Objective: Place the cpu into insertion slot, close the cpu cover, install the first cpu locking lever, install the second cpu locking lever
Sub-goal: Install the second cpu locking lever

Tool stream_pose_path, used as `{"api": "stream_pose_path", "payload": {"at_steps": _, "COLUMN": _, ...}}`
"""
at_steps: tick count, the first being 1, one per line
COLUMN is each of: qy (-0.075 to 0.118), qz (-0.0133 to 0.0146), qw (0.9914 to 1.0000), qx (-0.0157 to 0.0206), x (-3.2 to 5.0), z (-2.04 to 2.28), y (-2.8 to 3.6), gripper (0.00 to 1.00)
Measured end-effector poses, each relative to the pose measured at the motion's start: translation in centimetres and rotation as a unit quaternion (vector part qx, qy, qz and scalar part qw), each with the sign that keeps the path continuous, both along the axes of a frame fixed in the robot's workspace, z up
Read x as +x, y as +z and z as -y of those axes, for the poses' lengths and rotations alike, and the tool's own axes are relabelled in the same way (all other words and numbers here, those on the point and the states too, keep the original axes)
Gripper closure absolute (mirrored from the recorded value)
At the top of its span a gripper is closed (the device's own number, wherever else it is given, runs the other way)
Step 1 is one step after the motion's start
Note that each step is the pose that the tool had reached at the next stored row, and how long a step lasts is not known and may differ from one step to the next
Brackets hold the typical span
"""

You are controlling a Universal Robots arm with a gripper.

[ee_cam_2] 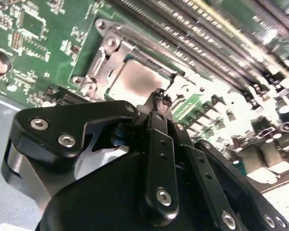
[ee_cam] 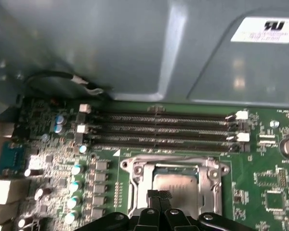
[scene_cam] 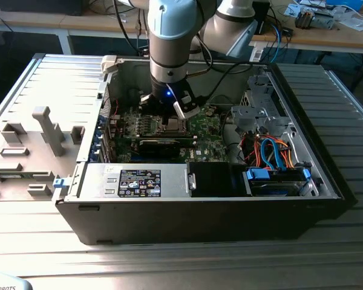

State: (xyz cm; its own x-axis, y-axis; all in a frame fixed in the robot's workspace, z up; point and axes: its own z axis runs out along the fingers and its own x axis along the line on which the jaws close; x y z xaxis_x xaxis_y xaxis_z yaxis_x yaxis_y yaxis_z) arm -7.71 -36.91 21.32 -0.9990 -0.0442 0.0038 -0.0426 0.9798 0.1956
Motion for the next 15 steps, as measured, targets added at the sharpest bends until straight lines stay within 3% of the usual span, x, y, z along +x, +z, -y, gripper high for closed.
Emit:
{"api": "stream_pose_path", "payload": {"at_steps": 2, "qy": 0.000, "qz": 0.0000, "qw": 1.00000, "qx": -0.0021, "x": 0.14, "z": -0.23, "y": 0.20, "gripper": 0.89}}
{"api": "stream_pose_path", "payload": {"at_steps": 8, "qy": 0.000, "qz": 0.0000, "qw": 0.99999, "qx": -0.0033, "x": 0.21, "z": -0.33, "y": 1.47, "gripper": 0.89}}
{"api": "stream_pose_path", "payload": {"at_steps": 15, "qy": 0.000, "qz": 0.0000, "qw": 0.99999, "qx": -0.0033, "x": 0.21, "z": -0.33, "y": 1.77, "gripper": 0.89}}
